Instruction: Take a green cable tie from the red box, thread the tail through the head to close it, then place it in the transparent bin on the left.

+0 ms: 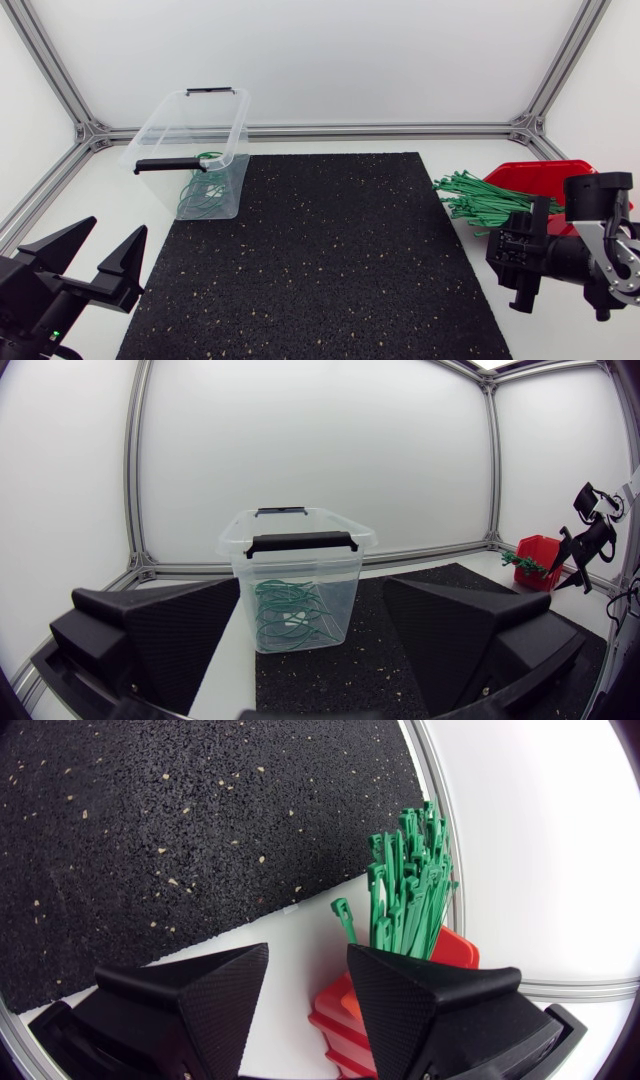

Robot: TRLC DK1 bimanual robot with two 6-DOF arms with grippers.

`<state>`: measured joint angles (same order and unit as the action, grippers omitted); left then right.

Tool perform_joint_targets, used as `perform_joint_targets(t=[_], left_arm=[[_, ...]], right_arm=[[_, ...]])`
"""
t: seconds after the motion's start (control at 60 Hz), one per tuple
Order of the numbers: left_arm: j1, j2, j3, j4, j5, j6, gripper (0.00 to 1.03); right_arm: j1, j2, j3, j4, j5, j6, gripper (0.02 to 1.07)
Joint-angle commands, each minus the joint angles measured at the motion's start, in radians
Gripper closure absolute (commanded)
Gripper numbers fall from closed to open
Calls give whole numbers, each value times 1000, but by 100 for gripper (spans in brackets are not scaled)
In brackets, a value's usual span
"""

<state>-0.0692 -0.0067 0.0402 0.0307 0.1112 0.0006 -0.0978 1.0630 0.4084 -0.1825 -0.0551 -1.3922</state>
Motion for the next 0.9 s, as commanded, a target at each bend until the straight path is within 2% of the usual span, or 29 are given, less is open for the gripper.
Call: perform_joint_targets(t=[0.0,0.883], left_arm=[[-11,-3,-43,-5,-2,2,3],[-6,-3,-43,-6,-2,2,3]], right_arm=[[9,-3,26,-9,3,-24,47],[7,163,69,106,14,-41,49]])
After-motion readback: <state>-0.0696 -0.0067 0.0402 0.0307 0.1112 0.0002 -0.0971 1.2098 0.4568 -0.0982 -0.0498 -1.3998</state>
